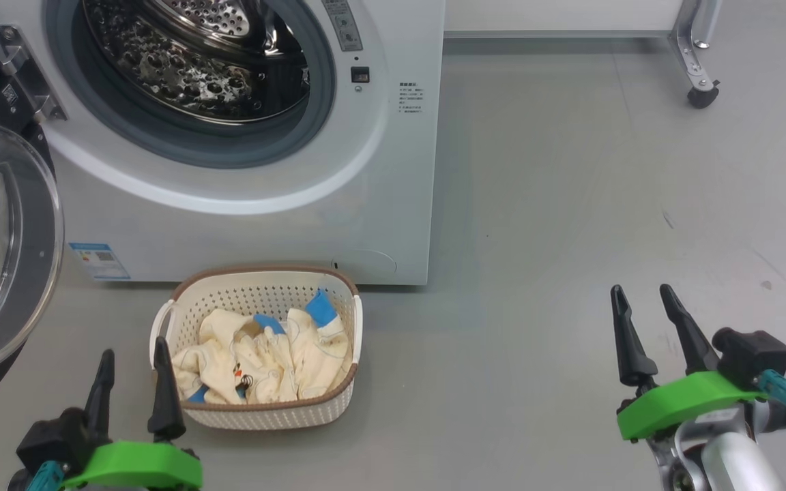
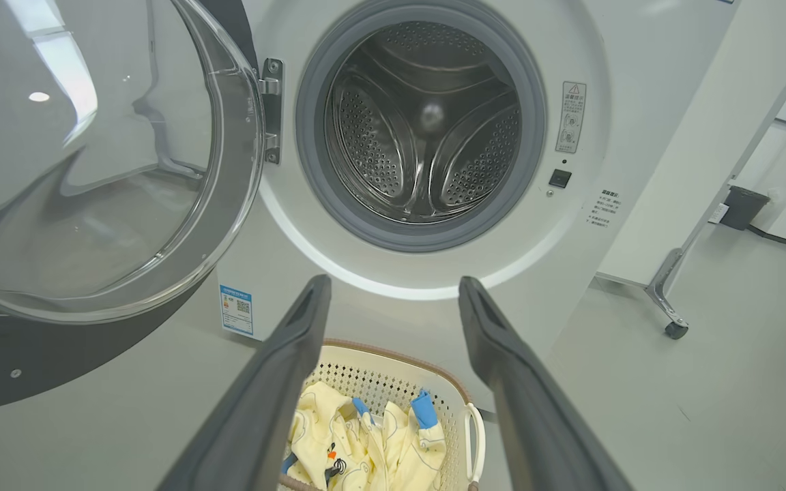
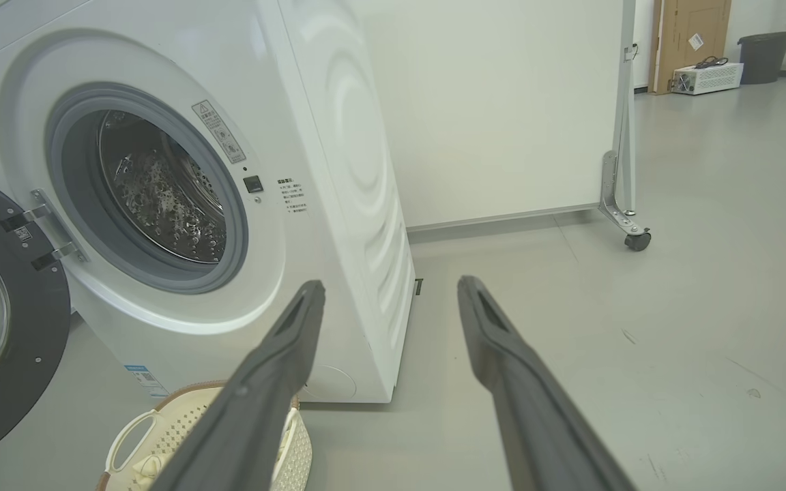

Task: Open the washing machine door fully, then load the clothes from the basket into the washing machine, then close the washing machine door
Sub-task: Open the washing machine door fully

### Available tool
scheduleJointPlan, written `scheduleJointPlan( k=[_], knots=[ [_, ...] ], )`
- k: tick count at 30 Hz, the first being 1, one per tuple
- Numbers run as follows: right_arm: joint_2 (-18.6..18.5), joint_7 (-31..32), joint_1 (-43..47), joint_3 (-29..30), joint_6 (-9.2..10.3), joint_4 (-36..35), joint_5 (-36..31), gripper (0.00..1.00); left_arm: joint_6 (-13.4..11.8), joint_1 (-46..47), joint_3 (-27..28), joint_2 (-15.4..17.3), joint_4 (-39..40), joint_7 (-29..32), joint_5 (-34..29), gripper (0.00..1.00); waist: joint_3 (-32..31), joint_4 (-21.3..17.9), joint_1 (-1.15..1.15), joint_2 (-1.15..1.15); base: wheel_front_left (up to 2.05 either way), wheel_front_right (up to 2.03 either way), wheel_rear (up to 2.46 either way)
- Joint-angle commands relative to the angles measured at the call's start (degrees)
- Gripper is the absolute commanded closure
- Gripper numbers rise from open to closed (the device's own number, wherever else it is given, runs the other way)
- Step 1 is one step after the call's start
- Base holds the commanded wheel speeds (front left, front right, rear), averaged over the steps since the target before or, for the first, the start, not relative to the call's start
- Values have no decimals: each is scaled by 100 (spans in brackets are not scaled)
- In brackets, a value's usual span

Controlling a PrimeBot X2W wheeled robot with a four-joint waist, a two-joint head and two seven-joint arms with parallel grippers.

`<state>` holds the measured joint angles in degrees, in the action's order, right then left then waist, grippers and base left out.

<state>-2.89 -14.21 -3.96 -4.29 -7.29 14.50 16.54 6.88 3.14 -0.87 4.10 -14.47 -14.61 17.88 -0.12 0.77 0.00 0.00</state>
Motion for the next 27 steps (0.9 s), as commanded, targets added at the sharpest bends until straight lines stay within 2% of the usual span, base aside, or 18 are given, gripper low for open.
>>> scheduleJointPlan(
  k=[1,27],
  knots=[
    [-1,-79,-179,-101,-20,-191,-39,0,10,156,223,42,149,-39,-17,0,-1,9,0,0,0,0,0],
    [1,-79,-198,-151,-20,-113,-22,0,58,250,257,-1,-28,-39,-245,0,43,92,0,0,0,0,0]
  ],
)
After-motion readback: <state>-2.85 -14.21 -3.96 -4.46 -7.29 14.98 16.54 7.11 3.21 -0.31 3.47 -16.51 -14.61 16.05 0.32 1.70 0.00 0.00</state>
